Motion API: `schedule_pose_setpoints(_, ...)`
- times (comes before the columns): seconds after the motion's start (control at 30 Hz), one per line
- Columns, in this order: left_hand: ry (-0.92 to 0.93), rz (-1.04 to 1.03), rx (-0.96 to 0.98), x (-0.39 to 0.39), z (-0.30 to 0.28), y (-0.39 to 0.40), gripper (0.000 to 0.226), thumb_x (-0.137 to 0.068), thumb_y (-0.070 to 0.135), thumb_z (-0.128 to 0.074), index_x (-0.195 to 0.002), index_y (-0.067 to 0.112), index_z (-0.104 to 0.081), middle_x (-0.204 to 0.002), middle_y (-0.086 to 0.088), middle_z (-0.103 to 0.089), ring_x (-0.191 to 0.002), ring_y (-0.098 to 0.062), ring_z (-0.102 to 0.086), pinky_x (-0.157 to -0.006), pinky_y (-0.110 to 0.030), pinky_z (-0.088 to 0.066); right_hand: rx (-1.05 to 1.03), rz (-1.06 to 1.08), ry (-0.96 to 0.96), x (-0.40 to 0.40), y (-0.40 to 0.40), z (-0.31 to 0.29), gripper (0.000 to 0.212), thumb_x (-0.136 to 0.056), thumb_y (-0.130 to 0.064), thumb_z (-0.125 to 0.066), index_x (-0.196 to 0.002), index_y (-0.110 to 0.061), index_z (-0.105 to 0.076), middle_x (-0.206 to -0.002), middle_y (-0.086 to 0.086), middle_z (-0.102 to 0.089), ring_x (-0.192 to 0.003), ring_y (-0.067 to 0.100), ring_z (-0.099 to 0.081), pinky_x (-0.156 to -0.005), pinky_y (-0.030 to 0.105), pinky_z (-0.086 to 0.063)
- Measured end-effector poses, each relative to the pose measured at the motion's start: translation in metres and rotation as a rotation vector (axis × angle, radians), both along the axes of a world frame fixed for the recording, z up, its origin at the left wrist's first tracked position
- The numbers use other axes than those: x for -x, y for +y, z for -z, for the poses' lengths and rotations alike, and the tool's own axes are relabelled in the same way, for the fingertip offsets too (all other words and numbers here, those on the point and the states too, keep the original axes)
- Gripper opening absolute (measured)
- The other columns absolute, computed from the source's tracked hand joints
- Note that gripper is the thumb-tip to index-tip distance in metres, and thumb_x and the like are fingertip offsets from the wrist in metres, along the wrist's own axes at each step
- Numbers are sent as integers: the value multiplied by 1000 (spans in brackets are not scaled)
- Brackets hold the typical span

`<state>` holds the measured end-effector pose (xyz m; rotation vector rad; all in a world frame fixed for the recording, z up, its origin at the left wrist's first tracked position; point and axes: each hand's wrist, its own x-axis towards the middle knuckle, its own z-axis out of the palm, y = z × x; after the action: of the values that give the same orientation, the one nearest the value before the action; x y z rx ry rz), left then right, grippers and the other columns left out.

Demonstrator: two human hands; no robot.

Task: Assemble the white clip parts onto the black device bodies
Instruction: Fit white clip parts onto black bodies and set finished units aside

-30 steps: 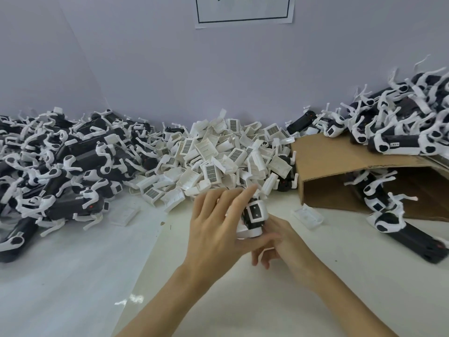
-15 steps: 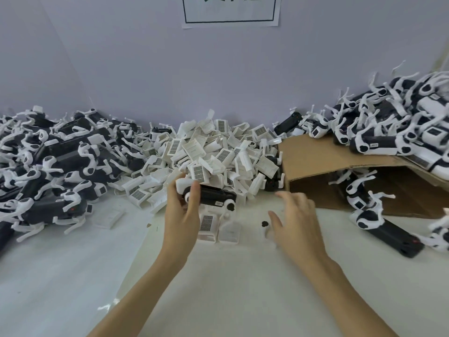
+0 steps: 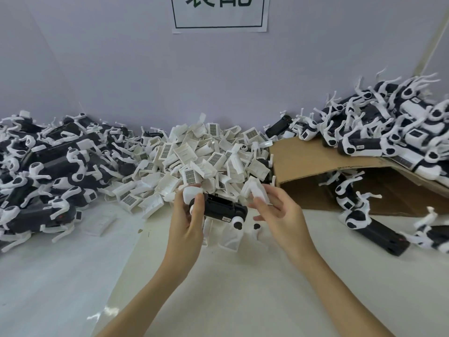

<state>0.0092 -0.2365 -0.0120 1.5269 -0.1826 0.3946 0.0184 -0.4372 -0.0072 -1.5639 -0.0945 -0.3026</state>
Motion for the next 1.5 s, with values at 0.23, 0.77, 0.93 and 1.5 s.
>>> schedule_pose_setpoints(0.23, -11, 32, -39, 4, 4, -9, 38, -102, 54, -44, -116, 23, -59, -88, 16, -65, -84, -6, -62, -75, -15, -47, -160, 9, 1, 2, 2, -3, 33, -84, -34, -82, -114, -20, -76, -99, -8, -78, -81, 1, -68, -73, 16, -53)
schedule_pose_setpoints(0.77, 6, 103, -58, 10, 5, -12, 41, -96, 50, -45, -124, 20, -54, -105, -8, -65, -85, -6, -64, -77, -16, -49, 598, 1, -294, 14, 24, 9, 55, -88, -55, -70, -135, -27, -66, -119, -20, -64, -121, 6, -56, -100, 18, -44)
schedule_pose_setpoints(0.93, -26, 141, -108, 11, 5, -12, 46, -102, 52, -47, -130, 17, -51, -104, 6, -72, -91, -7, -71, -79, -16, -53, 778, -92, -278, 17, 22, 8, 69, -104, -50, -49, -165, -27, -26, -160, -13, -35, -149, 10, -35, -111, 31, -48)
schedule_pose_setpoints(1.5, 110, 245, -87, 19, -1, -16, 45, -105, 56, -31, -129, 29, -57, -118, -16, -60, -104, -20, -63, -91, -22, -51, 953, 151, -516, 22, 26, 5, 73, -79, -26, -92, -144, -16, -61, -129, -3, -72, -109, 14, -57, -88, 25, -47)
